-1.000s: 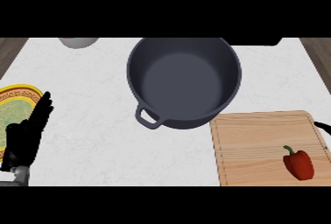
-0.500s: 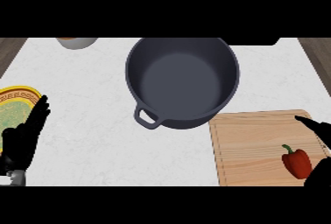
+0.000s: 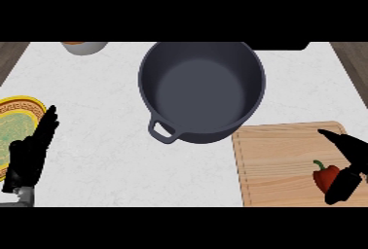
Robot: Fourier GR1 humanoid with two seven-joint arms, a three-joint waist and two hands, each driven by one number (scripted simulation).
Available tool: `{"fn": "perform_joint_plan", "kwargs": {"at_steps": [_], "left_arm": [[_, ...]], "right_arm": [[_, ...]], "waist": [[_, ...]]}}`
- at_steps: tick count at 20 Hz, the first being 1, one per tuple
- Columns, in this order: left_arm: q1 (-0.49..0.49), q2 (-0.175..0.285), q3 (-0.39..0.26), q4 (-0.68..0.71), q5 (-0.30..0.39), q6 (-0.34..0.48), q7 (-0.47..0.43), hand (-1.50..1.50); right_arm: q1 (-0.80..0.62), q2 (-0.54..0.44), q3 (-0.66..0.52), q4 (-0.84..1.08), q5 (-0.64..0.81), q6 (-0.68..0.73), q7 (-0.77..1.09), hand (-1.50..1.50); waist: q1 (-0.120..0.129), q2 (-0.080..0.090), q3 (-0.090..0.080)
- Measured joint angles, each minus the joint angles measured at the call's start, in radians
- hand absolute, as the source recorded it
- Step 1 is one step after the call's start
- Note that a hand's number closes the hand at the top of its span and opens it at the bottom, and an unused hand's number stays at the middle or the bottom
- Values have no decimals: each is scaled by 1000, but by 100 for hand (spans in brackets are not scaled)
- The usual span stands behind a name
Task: Pick the bell pepper from the cutting board and place it in the pot
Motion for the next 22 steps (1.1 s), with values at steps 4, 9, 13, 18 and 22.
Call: {"fn": "perform_joint_plan", "kwargs": {"at_steps": [4,9,13,18,22], "left_arm": [[21,-10,26,-28,-12,-24,3,0],[29,-26,61,-46,-29,-57,16,0],[38,-33,85,-73,-38,-79,30,0],[32,-69,78,-81,-72,-74,49,0],[33,-79,94,-81,-87,-88,44,0]], "right_arm": [[24,41,-12,21,72,-4,-32,-150],[15,78,-50,82,144,14,-90,-150],[10,117,-59,122,189,21,-118,150],[14,102,-64,124,240,38,-212,150],[18,120,-72,155,301,6,-281,150]], "waist": [[-1,0,0],[-1,0,0],[-1,0,0],[-1,-2,-3],[-1,-4,-6]]}}
